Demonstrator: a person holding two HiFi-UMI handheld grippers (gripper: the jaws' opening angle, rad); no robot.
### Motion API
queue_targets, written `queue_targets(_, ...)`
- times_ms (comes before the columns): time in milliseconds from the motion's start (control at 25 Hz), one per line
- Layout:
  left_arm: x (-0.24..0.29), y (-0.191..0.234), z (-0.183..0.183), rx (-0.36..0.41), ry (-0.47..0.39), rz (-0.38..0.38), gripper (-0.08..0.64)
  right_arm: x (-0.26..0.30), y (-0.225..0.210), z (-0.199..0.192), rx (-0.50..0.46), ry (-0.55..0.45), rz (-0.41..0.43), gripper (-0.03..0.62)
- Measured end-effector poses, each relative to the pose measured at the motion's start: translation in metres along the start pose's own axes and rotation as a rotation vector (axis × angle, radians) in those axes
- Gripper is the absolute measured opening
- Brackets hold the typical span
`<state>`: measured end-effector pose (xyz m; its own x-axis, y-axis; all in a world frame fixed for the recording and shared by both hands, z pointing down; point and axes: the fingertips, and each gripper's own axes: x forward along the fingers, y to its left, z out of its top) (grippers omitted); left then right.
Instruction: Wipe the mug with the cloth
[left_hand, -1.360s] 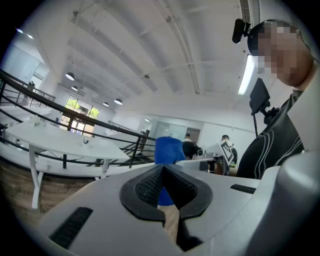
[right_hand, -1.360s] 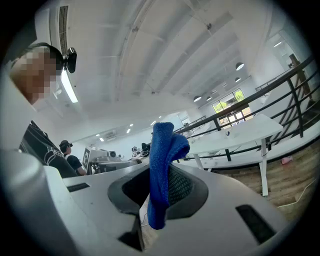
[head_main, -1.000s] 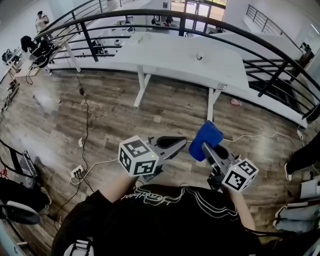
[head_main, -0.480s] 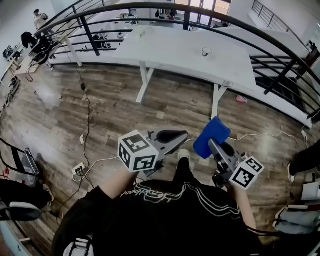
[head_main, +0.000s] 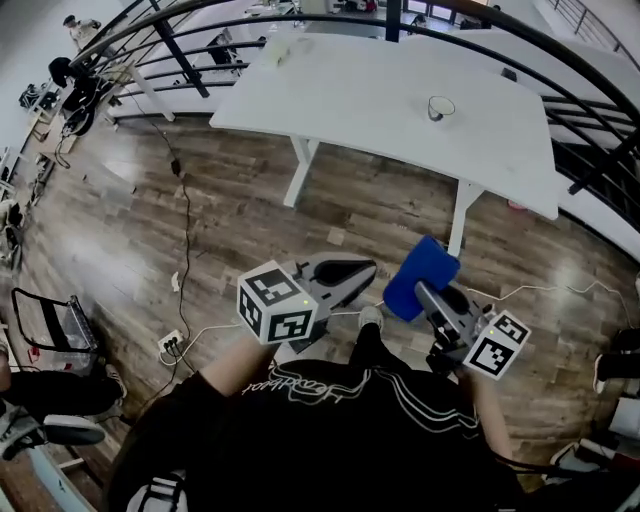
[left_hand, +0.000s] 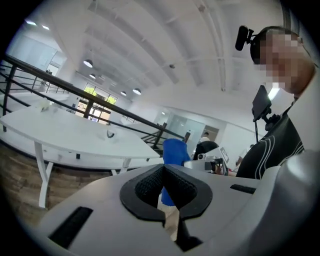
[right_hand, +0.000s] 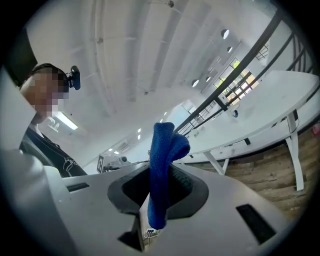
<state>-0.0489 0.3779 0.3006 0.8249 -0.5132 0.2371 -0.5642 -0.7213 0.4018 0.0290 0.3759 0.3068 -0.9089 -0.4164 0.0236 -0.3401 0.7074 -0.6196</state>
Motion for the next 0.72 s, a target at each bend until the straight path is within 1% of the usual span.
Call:
queue_targets(160, 0.066, 0.08, 0.04, 0.031, 0.07, 0.054, 0.008, 0.031, -0.088, 0.056, 0.018, 0.01, -0.001, 0.061)
queue_targets(240, 0.096, 0.107, 0.066, 0.049, 0.073, 0.062, 0.008, 0.04, -0.122, 0.088, 0.0, 0.017, -0.003, 0.061)
queue_targets(360, 0.133, 0.148, 0.101, 0.057, 0.052, 0.068, 0.008, 0.053, -0.169, 0.131, -0.023, 0.025, -0.001, 0.061)
queue_targets(440, 0.152, 0.173, 0.109, 0.048, 0.056, 0.076, 0.008, 0.06, -0.195, 0.148, -0.022, 0.031, -0.007, 0.061)
queue_targets(560, 0.163, 0.199, 0.105, 0.015, 0.068, 0.086, 0.008, 0.064, -0.216, 0.159, -0.018, 0.026, -0.031, 0.061)
queue_targets(640, 0.17, 0.216, 0.105, -0.009, 0.069, 0.088, 0.008, 0.065, -0.229, 0.165, -0.007, 0.008, -0.053, 0.061)
queue_targets(720, 0.181, 0.235, 0.111, -0.013, 0.066, 0.092, 0.008, 0.067, -0.245, 0.176, 0.013, -0.017, -0.075, 0.061)
